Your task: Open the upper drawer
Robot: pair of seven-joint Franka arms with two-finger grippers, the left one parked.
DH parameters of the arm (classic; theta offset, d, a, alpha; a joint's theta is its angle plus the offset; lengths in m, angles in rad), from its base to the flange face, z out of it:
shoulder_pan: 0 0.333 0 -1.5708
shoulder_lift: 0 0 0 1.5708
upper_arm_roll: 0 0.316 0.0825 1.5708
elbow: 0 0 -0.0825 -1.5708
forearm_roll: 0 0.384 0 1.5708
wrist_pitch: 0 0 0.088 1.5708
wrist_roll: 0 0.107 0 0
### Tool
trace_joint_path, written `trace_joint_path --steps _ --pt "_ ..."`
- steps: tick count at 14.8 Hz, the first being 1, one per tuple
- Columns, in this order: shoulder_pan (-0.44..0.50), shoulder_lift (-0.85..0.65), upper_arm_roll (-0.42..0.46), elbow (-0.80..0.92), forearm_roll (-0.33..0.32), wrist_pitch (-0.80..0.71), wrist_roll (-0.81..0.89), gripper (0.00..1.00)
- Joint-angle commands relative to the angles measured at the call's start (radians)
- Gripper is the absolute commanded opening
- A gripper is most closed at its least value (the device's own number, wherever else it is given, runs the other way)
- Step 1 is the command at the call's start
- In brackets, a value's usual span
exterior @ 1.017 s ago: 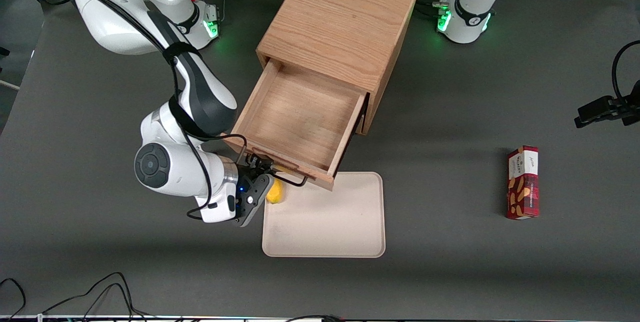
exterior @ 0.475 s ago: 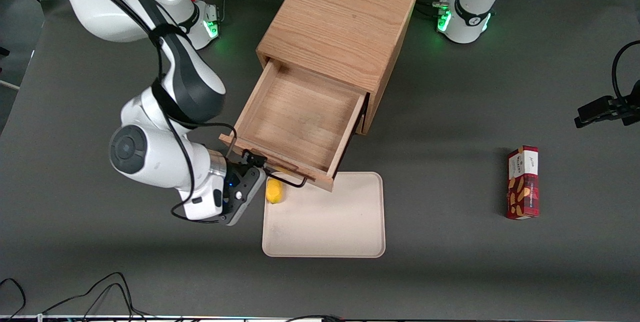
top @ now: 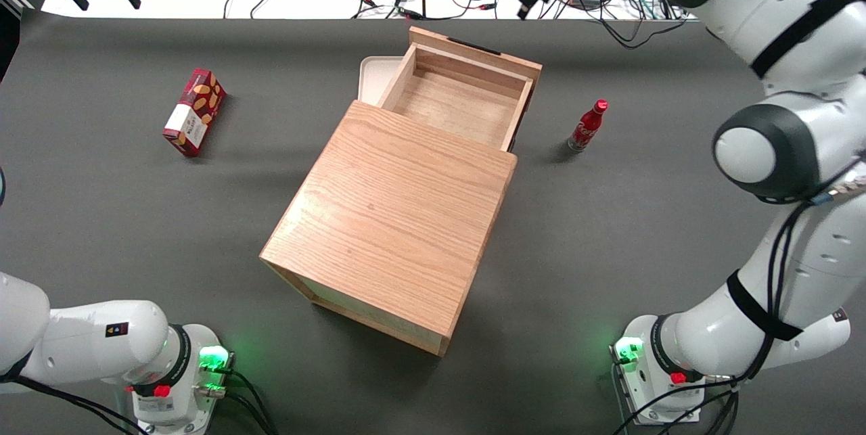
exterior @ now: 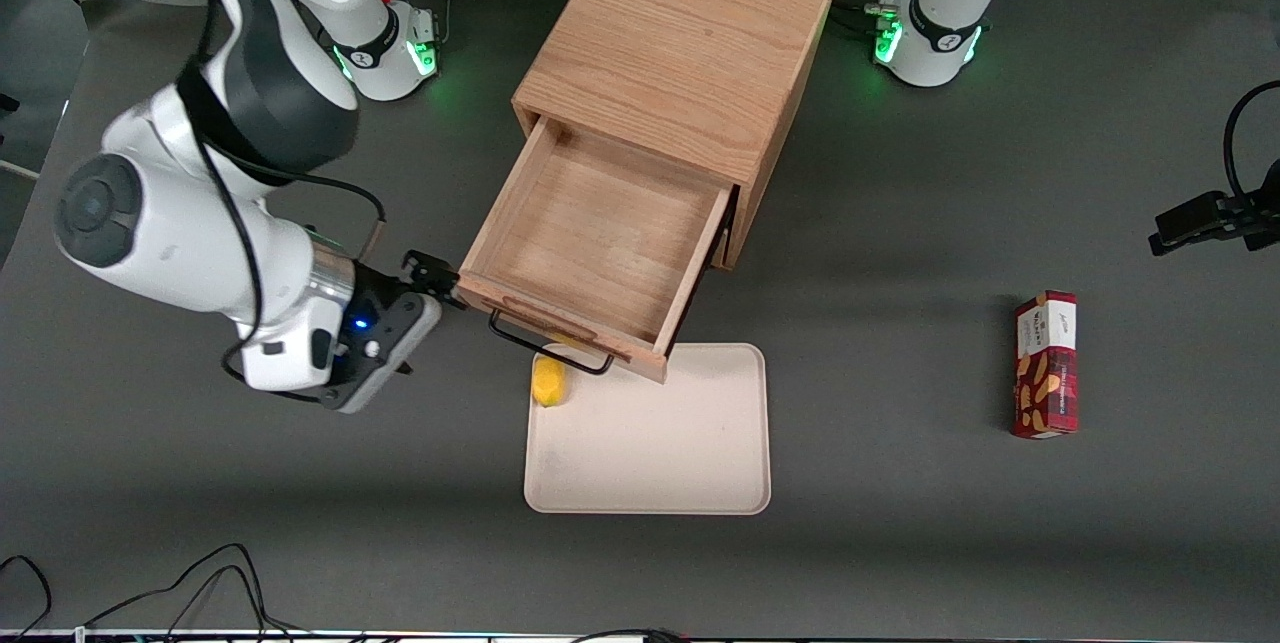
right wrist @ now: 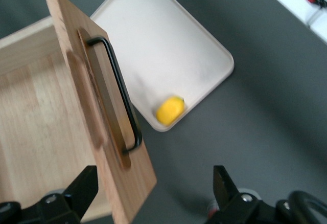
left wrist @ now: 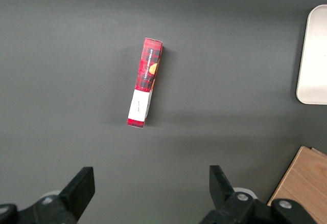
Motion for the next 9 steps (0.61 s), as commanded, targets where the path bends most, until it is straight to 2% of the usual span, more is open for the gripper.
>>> trace_joint_path --steps 1,3,6,7,9 --pt "-0.071 -0.182 0.000 -0.190 -0.023 -0.037 0.049 1.00" --pt "-0.166 -0.260 0.012 -0.271 -0.019 -0.057 0.050 1.00" --pt "-0.244 -0.363 0.009 -0.365 -0.014 -0.057 0.052 1.00" --pt "-0.263 -0.384 0.009 -0.374 -0.015 -0.057 0.087 1.00" --pt "-0.297 -0.421 0.012 -0.416 -0.026 -0.058 0.270 1.00"
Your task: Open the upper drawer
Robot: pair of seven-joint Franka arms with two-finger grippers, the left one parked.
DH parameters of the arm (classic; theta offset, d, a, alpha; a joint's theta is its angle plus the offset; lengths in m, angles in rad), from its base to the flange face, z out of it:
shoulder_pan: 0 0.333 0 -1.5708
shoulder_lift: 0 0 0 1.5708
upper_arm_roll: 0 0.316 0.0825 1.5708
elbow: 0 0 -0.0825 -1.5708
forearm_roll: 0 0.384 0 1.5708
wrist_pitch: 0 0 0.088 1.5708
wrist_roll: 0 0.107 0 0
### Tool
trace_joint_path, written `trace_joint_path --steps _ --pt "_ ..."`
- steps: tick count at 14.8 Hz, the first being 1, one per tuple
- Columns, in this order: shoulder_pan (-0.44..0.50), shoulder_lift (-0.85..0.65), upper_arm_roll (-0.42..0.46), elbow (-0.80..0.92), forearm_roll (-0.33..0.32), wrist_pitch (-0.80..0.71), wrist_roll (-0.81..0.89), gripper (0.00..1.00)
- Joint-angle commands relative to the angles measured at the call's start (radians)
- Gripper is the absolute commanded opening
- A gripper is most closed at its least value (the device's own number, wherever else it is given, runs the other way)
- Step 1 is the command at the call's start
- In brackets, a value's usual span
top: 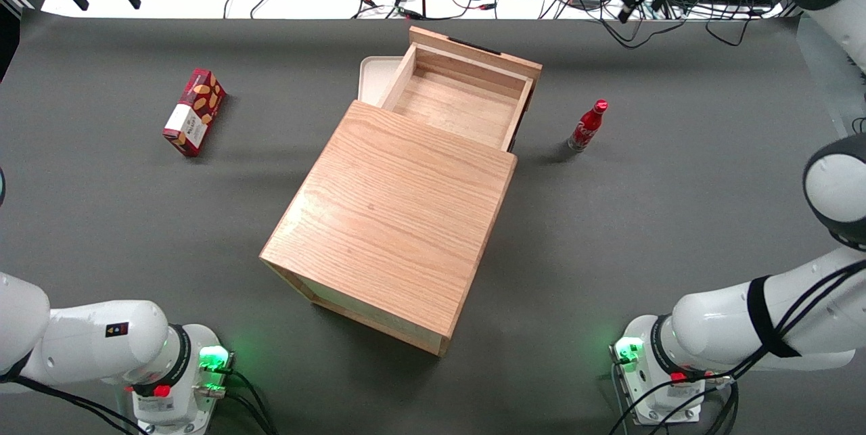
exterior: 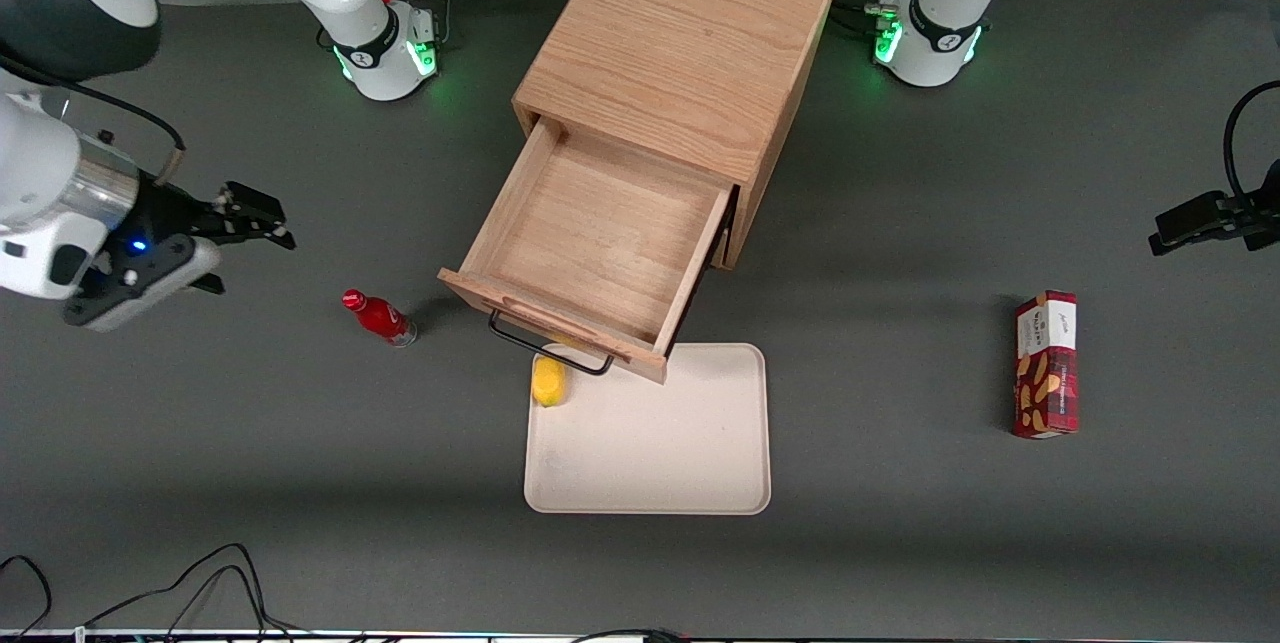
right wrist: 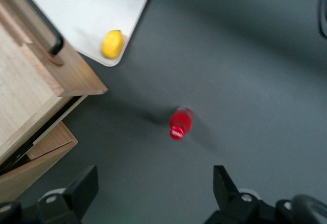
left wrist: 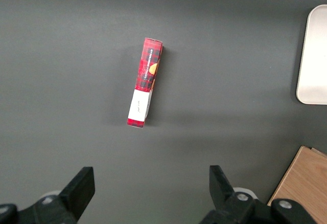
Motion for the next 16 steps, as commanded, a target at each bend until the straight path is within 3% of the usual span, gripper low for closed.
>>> trace_joint_path --steps 1,5,8,9,12,14,16 --pt "-0.027 -0.080 0.015 -0.093 -0.023 0.014 0.228 1.00" --pt "-0.026 -0.083 0.015 -0.075 -0.030 -0.038 0.324 1.00" --pt "-0.032 -0.086 0.015 -0.056 -0.043 -0.049 0.583 1.00" --pt "-0.032 -0.089 0.016 -0.064 -0.046 -0.066 0.600 1.00" --pt "-0.026 -0.172 0.027 -0.154 -0.147 -0.092 0.547 1.00" --pt "-0.009 -0.233 0.018 -0.214 -0.154 -0.077 0.490 1.00" --pt "0.110 -0.247 -0.104 -0.218 -0.148 -0.094 0.481 1.00"
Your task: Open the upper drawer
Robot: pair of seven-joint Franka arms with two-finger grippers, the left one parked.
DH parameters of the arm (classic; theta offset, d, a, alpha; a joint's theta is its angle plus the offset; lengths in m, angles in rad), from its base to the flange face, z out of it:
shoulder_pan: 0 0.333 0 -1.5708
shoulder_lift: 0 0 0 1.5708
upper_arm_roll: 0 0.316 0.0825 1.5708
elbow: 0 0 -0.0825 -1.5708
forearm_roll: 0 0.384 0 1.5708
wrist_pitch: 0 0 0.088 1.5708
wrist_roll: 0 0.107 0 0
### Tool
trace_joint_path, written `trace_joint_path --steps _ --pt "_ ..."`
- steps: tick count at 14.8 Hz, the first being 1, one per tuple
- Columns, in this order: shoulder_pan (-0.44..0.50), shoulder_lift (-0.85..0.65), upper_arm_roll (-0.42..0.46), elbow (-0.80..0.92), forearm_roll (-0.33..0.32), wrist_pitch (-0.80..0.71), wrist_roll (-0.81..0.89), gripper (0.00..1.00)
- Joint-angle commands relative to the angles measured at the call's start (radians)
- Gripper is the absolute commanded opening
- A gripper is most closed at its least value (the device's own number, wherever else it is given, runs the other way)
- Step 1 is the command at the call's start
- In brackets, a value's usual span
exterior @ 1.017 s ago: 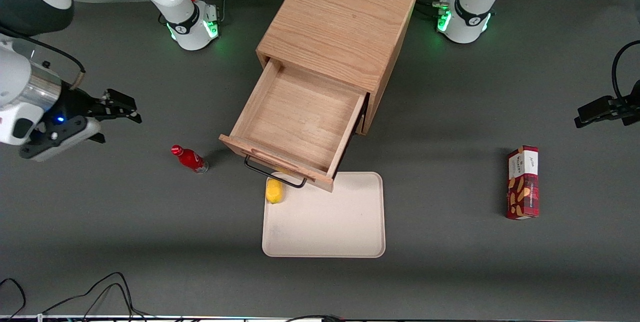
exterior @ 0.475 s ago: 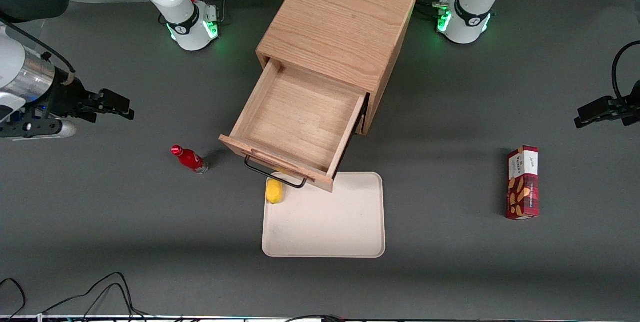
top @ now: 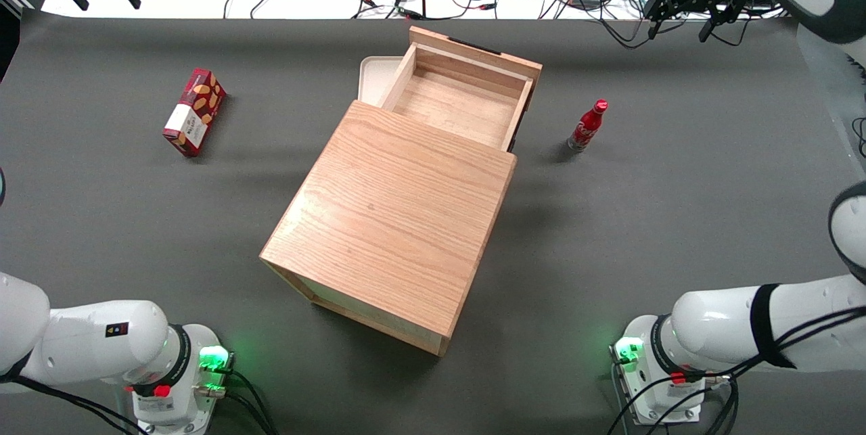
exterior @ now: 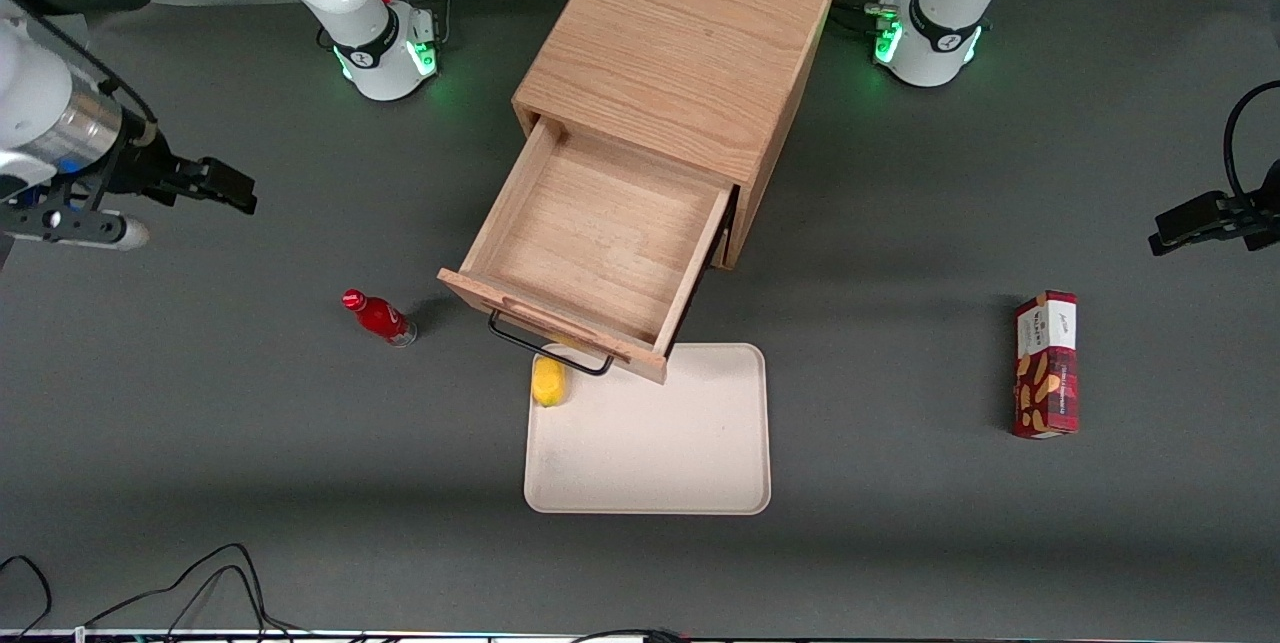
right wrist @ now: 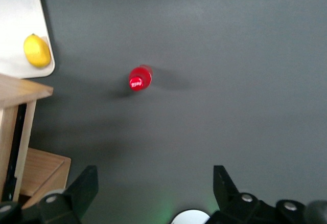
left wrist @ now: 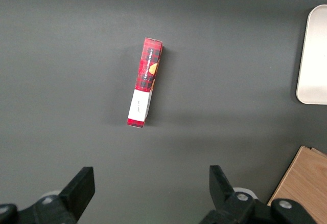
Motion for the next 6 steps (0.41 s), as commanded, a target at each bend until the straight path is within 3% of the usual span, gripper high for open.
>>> trace_joint_path --steps 1,6 --pt "0.126 -0.066 -0.143 -0.052 -0.008 0.011 -0.041 1.00" --pt "0.130 -0.054 -0.157 -0.017 0.017 -0.011 -0.039 1.00"
